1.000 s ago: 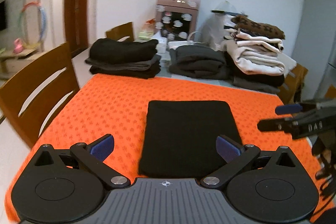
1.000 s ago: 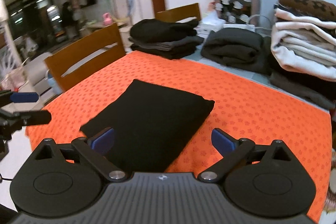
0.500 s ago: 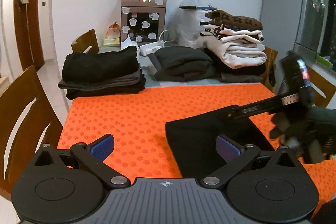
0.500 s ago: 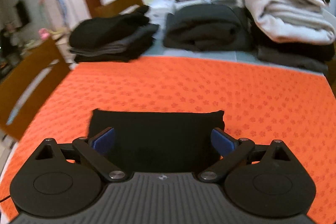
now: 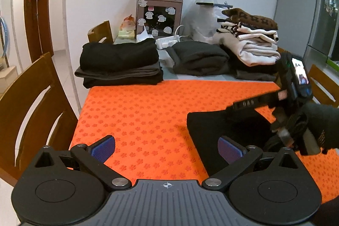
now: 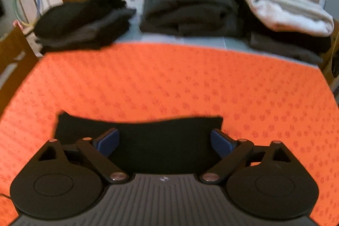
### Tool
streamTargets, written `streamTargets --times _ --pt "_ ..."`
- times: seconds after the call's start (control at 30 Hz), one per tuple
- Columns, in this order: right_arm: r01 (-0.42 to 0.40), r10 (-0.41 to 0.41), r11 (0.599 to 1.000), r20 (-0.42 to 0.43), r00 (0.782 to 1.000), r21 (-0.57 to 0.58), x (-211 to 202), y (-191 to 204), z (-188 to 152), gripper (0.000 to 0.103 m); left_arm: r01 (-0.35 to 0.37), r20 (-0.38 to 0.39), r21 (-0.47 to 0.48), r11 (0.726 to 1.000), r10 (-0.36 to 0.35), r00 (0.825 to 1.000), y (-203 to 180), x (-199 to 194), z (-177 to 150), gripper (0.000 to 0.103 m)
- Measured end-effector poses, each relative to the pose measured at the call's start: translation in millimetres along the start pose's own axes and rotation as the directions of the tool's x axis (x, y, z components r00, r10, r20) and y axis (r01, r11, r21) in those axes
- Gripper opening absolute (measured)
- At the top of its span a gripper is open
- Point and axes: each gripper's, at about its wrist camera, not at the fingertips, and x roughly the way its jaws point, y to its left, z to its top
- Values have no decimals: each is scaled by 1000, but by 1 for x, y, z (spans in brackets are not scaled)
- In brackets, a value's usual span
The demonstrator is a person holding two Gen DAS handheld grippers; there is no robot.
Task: Fold clothes
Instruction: 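Close the right gripper on the folded garment's edge while the left gripper approaches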
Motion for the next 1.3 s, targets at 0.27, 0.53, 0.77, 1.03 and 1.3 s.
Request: streamTargets --times 0.27,0.53,0.77,1.03,1.3 --pt "-37 34 998 -48 998 -60 19 39 0 96 -20 -2 -20 1000 20 1000 -3 -9 -5 103" --pt "-10 7 999 -53 999 -46 33 44 4 98 -48 -15 -42 998 48 999 -2 -15 -12 103" --pt "-42 39 997 -63 997 -60 28 61 3 98 -60 -8 -45 997 60 998 -3 -18 -13 103" --pt "-42 39 997 -48 998 -67 34 58 -1 101 -65 -16 -49 997 64 998 -3 -19 -12 103" --pt "-50 50 999 -22 999 -6 -14 37 -3 98 -28 -17 -59 998 27 999 -8 -7 -10 103"
